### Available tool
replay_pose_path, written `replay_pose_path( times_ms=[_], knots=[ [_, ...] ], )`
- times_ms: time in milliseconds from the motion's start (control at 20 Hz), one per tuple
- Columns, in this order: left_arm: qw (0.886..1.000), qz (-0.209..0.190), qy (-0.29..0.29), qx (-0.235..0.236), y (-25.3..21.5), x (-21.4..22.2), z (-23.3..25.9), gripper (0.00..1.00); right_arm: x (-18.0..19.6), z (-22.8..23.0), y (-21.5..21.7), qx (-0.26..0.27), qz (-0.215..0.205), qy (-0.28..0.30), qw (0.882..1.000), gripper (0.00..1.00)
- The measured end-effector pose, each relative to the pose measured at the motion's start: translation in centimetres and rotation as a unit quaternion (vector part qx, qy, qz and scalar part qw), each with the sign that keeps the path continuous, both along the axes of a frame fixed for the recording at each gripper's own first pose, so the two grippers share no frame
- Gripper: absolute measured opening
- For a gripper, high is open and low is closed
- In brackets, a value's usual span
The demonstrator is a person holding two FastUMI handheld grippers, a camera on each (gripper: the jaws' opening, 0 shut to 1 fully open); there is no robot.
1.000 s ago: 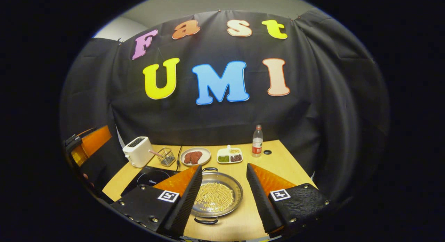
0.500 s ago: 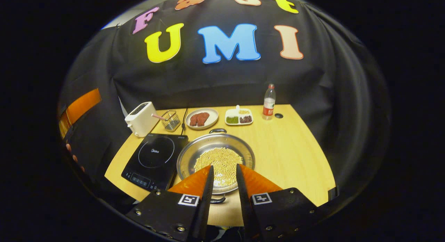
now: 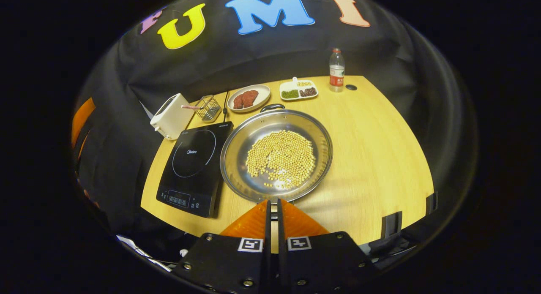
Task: First push the handle of the pot to place it horizontally, then grasp the pot with both hands and set it on the induction cooktop.
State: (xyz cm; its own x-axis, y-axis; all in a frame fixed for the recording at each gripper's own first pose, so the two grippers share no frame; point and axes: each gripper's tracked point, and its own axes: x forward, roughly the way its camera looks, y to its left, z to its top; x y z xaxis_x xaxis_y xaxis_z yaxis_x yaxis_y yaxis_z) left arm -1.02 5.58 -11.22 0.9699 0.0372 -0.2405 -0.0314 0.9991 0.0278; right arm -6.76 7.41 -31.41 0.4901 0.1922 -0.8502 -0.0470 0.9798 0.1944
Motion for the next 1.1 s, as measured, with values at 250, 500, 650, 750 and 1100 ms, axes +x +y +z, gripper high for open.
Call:
replay_pose_path(
  times_ms=[250,500,650,750,1100],
  knots=[
    [1.000,0.010,0.005,0.000,1.9,-0.3,-0.4,0.92,-0.6,-2.4,1.8,0.000,0.013,0.036,0.999,0.00],
    [1.000,0.025,0.011,-0.001,3.9,-0.8,-1.0,0.92,-0.9,-5.0,5.1,0.030,0.023,0.086,0.996,0.00],
    [0.999,0.031,0.014,-0.001,4.8,-1.1,-1.1,0.92,-0.8,-6.7,5.8,0.020,0.029,0.100,0.994,0.00],
    [0.999,0.035,0.015,0.000,5.4,-1.2,-1.2,0.95,-1.0,-7.7,6.2,0.021,0.020,0.117,0.993,0.01],
    [0.999,0.033,0.025,-0.002,7.8,-1.1,-1.9,0.99,-0.2,-9.8,7.0,0.035,-0.025,0.144,0.989,0.01]
  ],
)
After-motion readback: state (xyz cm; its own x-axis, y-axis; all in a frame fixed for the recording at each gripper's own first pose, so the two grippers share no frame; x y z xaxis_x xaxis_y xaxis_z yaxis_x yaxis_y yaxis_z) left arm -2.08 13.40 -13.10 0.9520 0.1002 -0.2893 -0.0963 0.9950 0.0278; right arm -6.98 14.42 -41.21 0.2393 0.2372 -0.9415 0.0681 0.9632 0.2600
